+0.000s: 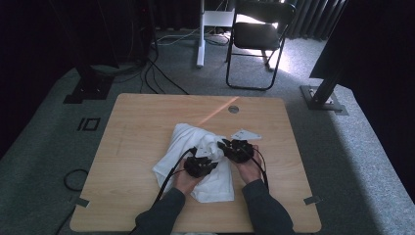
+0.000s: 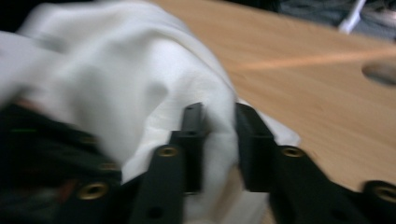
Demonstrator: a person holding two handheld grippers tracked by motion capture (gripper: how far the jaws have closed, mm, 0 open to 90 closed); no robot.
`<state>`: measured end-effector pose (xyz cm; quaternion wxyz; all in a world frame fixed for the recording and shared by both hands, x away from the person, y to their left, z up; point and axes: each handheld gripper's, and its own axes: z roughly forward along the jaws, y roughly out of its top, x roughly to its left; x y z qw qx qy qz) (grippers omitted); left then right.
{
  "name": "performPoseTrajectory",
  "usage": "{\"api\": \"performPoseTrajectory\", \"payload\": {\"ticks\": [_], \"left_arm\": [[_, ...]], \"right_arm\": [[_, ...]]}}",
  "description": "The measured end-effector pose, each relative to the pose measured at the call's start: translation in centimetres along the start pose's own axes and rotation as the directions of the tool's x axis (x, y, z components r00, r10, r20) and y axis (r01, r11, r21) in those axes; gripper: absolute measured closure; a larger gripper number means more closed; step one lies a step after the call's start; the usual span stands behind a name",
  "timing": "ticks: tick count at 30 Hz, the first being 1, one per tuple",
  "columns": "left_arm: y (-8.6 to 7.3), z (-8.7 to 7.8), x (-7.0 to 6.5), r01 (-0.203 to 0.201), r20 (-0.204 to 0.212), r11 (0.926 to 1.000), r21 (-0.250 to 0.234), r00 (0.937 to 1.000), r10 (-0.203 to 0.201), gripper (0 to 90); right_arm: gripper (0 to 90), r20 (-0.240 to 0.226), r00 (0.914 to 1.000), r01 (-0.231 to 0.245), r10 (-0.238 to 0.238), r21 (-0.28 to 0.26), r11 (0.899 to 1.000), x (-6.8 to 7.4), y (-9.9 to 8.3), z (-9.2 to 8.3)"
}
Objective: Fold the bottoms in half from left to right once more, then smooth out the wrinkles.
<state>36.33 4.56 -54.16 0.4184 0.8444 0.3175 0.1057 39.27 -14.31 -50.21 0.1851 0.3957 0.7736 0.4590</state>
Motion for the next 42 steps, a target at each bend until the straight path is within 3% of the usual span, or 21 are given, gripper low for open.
{"api": "performPoseTrajectory", "payload": {"ticks": [3,5,9,13,14,15,17,19,20,21,24,28,30,32,37,38,39,42], "left_arm": [[0.0,0.0,-0.2,0.003,0.003,1.0000,-0.002,1.0000,-0.003,76.2],[0.1,-0.2,-0.4,0.007,0.010,1.0000,-0.005,0.9999,-0.007,73.9],[0.5,-0.7,-1.0,0.018,0.012,0.9998,-0.008,0.9998,-0.018,68.8],[0.8,-1.5,-1.2,0.024,0.021,0.9993,-0.027,0.9995,-0.024,64.7],[1.5,-3.5,-1.4,0.023,0.039,0.9967,-0.078,0.9991,-0.020,61.5],[1.8,-4.3,-1.4,0.022,0.043,0.9944,-0.103,0.9989,-0.017,60.5],[2.3,-6.4,-1.3,0.001,0.010,0.9877,-0.156,0.9999,0.001,56.8],[2.3,-6.4,-1.3,0.001,0.010,0.9877,-0.156,0.9999,0.001,56.0],[2.9,-9.8,0.2,-0.007,-0.085,0.9758,-0.218,0.9963,-0.012,55.4],[2.9,-9.8,0.2,-0.007,-0.085,0.9758,-0.218,0.9963,-0.012,54.9],[2.8,-12.2,2.9,0.046,-0.148,0.9666,-0.252,0.9852,-0.086,54.3],[1.8,-13.7,7.0,0.147,-0.186,0.9494,-0.277,0.9613,-0.203,54.3],[1.1,-13.7,8.6,0.201,-0.188,0.9414,-0.271,0.9480,-0.257,54.4],[0.5,-13.3,9.7,0.241,-0.181,0.9374,-0.252,0.9399,-0.290,54.4],[-0.6,-12.2,10.4,0.259,-0.140,0.9440,-0.204,0.9467,-0.290,54.5],[-0.9,-11.7,10.5,0.266,-0.132,0.9457,-0.187,0.9471,-0.292,54.5],[-1.0,-11.5,10.5,0.267,-0.134,0.9462,-0.183,0.9468,-0.293,54.8],[-1.0,-11.4,10.7,0.275,-0.124,0.9426,-0.189,0.9455,-0.301,55.4]], "right_arm": [[82.4,0.020,0.9991,-0.039,0.038,0.053,0.998,-1.6,-0.3,1.8],[82.6,0.027,0.9989,-0.040,0.038,0.085,0.996,-2.1,-0.6,2.9],[82.6,0.026,0.9990,-0.039,0.036,0.135,0.990,-2.5,-0.9,4.6],[82.5,0.032,0.9991,-0.032,0.028,0.145,0.989,-2.5,-1.0,5.2],[82.5,0.033,0.9991,-0.033,0.028,0.144,0.989,-2.7,-0.9,5.4],[82.5,0.037,0.9989,-0.034,0.029,0.145,0.989,-2.7,-0.9,5.4],[82.3,0.041,0.9987,-0.037,0.031,0.151,0.988,-2.9,-0.9,5.5],[82.3,0.044,0.9986,-0.037,0.030,0.151,0.988,-3.0,-0.9,5.5],[82.0,0.043,0.9987,-0.033,0.027,0.153,0.988,-3.1,-0.7,5.5],[82.0,0.043,0.9987,-0.033,0.027,0.153,0.988,-3.1,-0.7,5.5],[81.9,0.049,0.9988,-0.015,0.008,0.156,0.988,-3.0,-0.5,5.5],[81.4,0.048,0.9988,-0.007,0.000,0.150,0.989,-3.0,-0.3,5.5],[81.3,0.046,0.9989,-0.010,0.003,0.151,0.989,-3.1,-0.3,5.5],[81.0,0.043,0.9991,-0.006,0.000,0.150,0.989,-3.1,-0.3,5.5],[69.3,0.032,0.9994,-0.014,0.010,0.122,0.992,-3.1,0.2,4.6],[64.8,0.032,0.9993,-0.020,0.016,0.100,0.995,-3.1,0.5,4.1],[58.8,0.031,0.9992,-0.026,0.025,0.042,0.999,-3.0,1.5,2.7],[56.4,0.017,0.9998,-0.003,0.004,-0.040,0.999,-2.2,3.0,0.6]]}}
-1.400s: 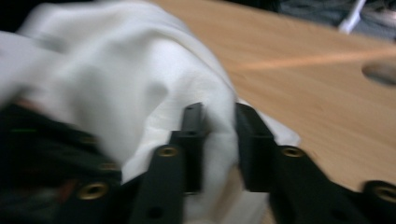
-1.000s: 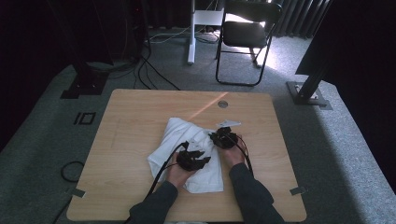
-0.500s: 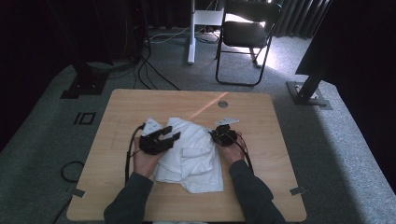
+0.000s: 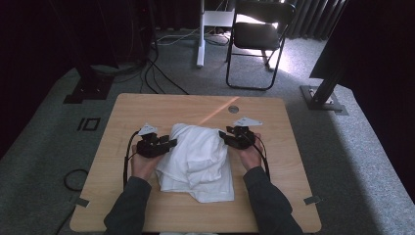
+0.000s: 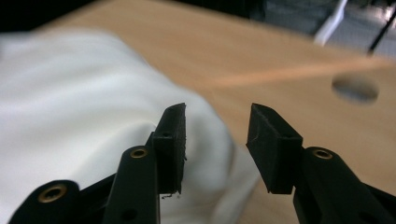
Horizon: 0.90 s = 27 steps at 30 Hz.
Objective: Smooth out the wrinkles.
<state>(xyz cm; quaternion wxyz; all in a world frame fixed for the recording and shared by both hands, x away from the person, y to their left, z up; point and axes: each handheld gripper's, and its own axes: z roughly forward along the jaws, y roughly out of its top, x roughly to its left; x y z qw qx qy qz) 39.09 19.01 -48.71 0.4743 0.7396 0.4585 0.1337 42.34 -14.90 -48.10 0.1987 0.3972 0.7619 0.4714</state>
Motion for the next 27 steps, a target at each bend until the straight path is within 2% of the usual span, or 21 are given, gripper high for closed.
{"api": "performPoseTrajectory", "payload": {"ticks": [3,5,6,8,10,13,15,17,19,20,21,27], "left_arm": [[0.3,0.0,-0.2,-0.011,0.000,0.9999,-0.006,0.9999,0.011,55.4],[0.7,0.0,-0.3,-0.031,0.009,0.9994,-0.018,0.9995,0.031,55.3],[1.0,0.0,-0.5,-0.038,0.010,0.9990,-0.026,0.9992,0.038,55.3],[1.6,0.3,-0.6,-0.054,0.018,0.9978,-0.040,0.9983,0.055,55.2],[2.2,0.8,-0.8,-0.062,0.055,0.9968,-0.050,0.9964,0.065,54.7],[2.6,2.0,-1.3,-0.091,0.109,0.9953,-0.034,0.9896,0.094,53.4],[2.7,3.0,-1.6,-0.107,0.116,0.9942,0.001,0.9875,0.106,51.9],[2.6,3.8,-1.6,-0.098,0.135,0.9949,0.024,0.9864,0.094,51.6],[2.5,4.2,-1.4,-0.069,0.152,0.9971,0.033,0.9864,0.063,50.7],[2.5,4.3,-1.3,-0.064,0.157,0.9972,0.039,0.9859,0.058,50.0],[2.4,4.4,-1.2,-0.060,0.155,0.9970,0.048,0.9866,0.052,50.0],[2.2,4.7,-1.2,-0.066,0.130,0.9960,0.061,0.9898,0.057,48.7]], "right_arm": [[58.4,-0.020,0.9984,0.051,-0.053,-0.059,0.997,1.6,1.1,-1.4],[64.6,-0.040,0.9953,0.085,-0.088,-0.079,0.993,2.7,1.6,-1.9],[66.1,-0.047,0.9926,0.109,-0.112,-0.062,0.992,3.2,1.8,-1.8],[65.2,-0.026,0.9859,0.165,-0.165,-0.015,0.986,4.2,1.8,-1.0],[56.6,-0.012,0.9835,0.181,-0.180,0.023,0.983,4.5,1.5,0.0],[49.6,0.015,0.9863,0.163,-0.164,0.054,0.985,4.3,1.0,1.3],[51.2,0.000,0.9865,0.163,-0.164,0.075,0.984,3.9,0.7,2.1],[61.7,-0.009,0.9841,0.178,-0.178,0.102,0.979,3.7,0.4,2.9],[81.7,-0.015,0.9824,0.187,-0.186,0.131,0.974,3.5,0.1,3.2],[86.5,-0.014,0.9822,0.187,-0.187,0.141,0.972,3.3,0.0,3.1],[87.2,-0.019,0.9835,0.181,-0.180,0.138,0.974,3.2,-0.1,2.9],[87.9,-0.040,0.9877,0.153,-0.151,0.051,0.987,2.0,-0.6,-0.5]]}}
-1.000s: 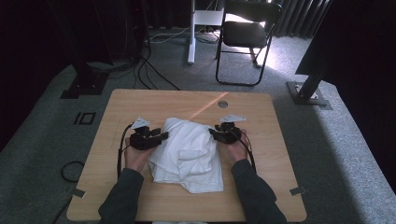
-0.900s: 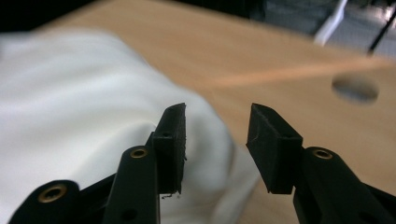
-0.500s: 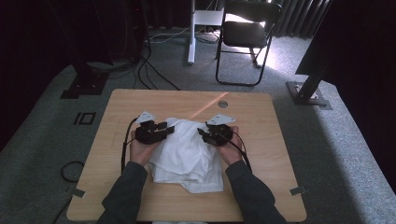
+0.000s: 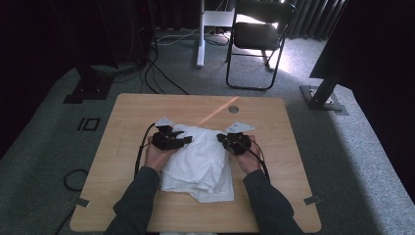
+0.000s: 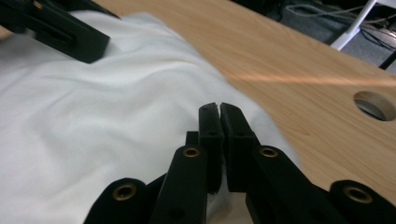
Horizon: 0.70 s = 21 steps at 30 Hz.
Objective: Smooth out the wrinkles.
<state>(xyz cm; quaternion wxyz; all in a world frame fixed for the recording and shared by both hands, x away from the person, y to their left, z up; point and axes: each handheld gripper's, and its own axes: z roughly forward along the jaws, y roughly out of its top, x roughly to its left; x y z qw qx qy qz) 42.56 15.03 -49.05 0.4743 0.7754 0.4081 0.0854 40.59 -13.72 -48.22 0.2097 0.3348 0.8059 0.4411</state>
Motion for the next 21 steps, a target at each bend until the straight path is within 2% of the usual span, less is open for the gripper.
{"api": "performPoseTrajectory", "payload": {"ticks": [3,7,9,11,13,14,17,19,21], "left_arm": [[0.0,0.1,-0.1,-0.005,-0.024,1.0000,0.001,0.9997,0.005,48.8],[0.1,0.3,-0.3,-0.010,-0.033,0.9999,-0.003,0.9994,0.010,48.8],[0.1,0.3,-0.2,-0.003,-0.028,0.9999,-0.011,0.9996,0.003,48.8],[0.1,0.2,-0.4,0.000,-0.020,0.9999,-0.017,0.9998,-0.001,48.2],[0.3,-0.1,-0.7,-0.019,-0.030,0.9996,-0.020,0.9994,0.018,46.2],[0.3,-0.3,-1.0,-0.027,-0.037,0.9994,-0.023,0.9990,0.026,45.1],[0.5,-0.9,-1.4,-0.051,-0.048,0.9982,-0.032,0.9977,0.049,44.4],[0.6,-1.2,-1.4,-0.052,-0.048,0.9981,-0.035,0.9976,0.050,44.4],[0.6,-1.3,-1.3,-0.045,-0.039,0.9983,-0.036,0.9983,0.043,44.4]], "right_arm": [[87.8,0.005,0.9999,-0.009,0.009,-0.023,1.000,-0.7,-0.5,-1.6],[87.9,0.003,1.0000,-0.002,0.002,-0.033,0.999,-1.1,-1.1,-2.9],[87.9,0.016,0.9997,0.020,-0.019,-0.013,1.000,-1.1,-1.6,-3.1],[87.5,0.015,0.9999,0.007,-0.007,0.021,1.000,-1.3,-2.3,-3.0],[85.1,0.023,0.9990,0.037,-0.039,0.080,0.996,-1.2,-2.7,-2.7],[80.9,0.035,0.9982,0.046,-0.049,0.083,0.995,-1.0,-2.7,-2.6],[68.8,0.050,0.9980,0.037,-0.038,0.020,0.999,-0.5,-1.6,-3.3],[61.2,0.031,0.9991,0.031,-0.030,-0.032,0.999,-0.1,-0.6,-3.7],[56.1,0.013,0.9994,0.032,-0.032,-0.053,0.998,0.6,0.4,-3.5]]}}
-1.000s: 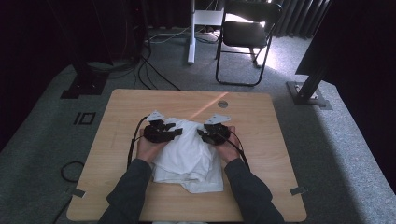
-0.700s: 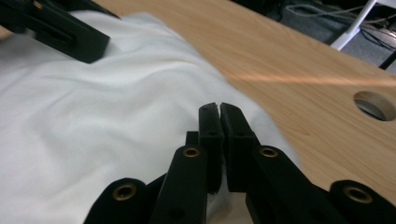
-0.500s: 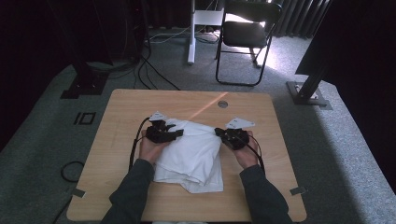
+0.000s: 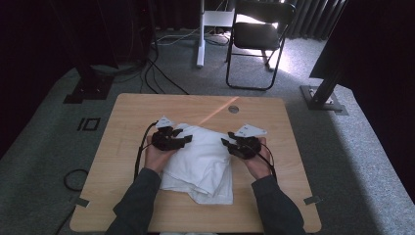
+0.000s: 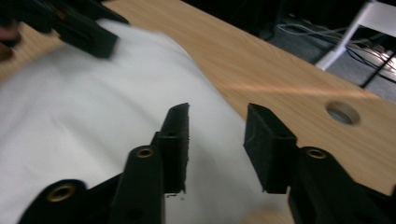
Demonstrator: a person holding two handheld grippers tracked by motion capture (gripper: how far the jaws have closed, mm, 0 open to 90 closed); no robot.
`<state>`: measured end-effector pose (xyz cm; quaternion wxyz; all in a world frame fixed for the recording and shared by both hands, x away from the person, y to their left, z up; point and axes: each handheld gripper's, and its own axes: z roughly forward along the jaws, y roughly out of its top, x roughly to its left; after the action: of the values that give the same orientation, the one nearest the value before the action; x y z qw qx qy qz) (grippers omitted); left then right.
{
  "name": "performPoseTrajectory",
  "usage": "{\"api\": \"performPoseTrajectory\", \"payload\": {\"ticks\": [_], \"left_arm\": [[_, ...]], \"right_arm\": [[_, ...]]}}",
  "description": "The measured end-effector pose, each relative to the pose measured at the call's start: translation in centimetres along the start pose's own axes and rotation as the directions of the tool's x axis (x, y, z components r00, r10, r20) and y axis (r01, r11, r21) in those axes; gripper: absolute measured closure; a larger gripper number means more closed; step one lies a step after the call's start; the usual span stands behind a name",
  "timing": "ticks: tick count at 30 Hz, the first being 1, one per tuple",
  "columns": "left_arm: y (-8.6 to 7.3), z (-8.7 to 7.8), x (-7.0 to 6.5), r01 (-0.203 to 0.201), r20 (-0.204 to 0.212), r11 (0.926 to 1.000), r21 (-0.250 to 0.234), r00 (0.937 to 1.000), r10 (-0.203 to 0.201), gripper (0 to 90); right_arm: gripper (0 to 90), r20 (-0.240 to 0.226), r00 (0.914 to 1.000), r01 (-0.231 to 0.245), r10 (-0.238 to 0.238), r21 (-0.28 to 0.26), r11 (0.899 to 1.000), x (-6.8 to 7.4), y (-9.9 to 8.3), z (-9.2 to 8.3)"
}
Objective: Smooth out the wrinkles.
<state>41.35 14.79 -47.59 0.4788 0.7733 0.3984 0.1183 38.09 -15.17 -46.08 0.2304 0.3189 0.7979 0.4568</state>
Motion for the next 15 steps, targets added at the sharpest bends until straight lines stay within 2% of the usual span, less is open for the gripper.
{"api": "performPoseTrajectory", "payload": {"ticks": [3,6,7,8,9,10,11,13,15], "left_arm": [[-0.1,0.1,-0.1,-0.001,0.005,1.0000,0.005,1.0000,0.001,44.4],[-0.3,0.2,-0.3,-0.005,0.010,1.0000,0.006,0.9999,0.005,44.3],[-0.3,0.3,-0.3,-0.001,0.014,1.0000,0.006,0.9999,0.001,44.1],[-0.4,0.3,-0.3,0.000,0.014,1.0000,0.007,0.9999,0.000,44.1],[-0.4,0.4,-0.3,-0.001,0.014,0.9999,0.012,0.9999,0.001,44.2],[-0.4,0.4,-0.2,-0.003,0.015,0.9999,0.016,0.9999,0.003,44.2],[-0.5,0.4,-0.2,-0.003,0.011,0.9999,0.016,0.9999,0.003,44.2],[-0.6,0.2,0.0,0.004,0.006,0.9999,0.012,1.0000,-0.004,43.7],[-0.6,0.1,0.1,0.018,-0.003,0.9998,0.012,0.9998,-0.018,41.6]], "right_arm": [[49.2,-0.042,0.9990,0.015,-0.014,0.018,1.000,0.9,0.8,1.7],[46.9,-0.065,0.9979,-0.003,0.009,0.091,0.996,1.2,0.6,4.6],[49.7,-0.075,0.9971,-0.005,0.014,0.116,0.993,1.2,0.3,5.5],[59.8,-0.084,0.9963,-0.007,0.019,0.143,0.990,1.3,0.1,6.2],[75.9,-0.087,0.9961,0.000,0.015,0.169,0.986,1.3,-0.2,6.7],[86.8,-0.084,0.9964,0.004,0.012,0.187,0.982,1.4,-0.3,6.9],[90.0,-0.078,0.9969,0.002,0.013,0.186,0.982,1.4,-0.4,6.7],[90.0,-0.087,0.9962,0.015,-0.002,0.151,0.988,1.5,-0.3,5.4],[90.0,-0.060,0.9979,0.031,-0.024,0.113,0.993,1.3,-0.1,3.7]]}}
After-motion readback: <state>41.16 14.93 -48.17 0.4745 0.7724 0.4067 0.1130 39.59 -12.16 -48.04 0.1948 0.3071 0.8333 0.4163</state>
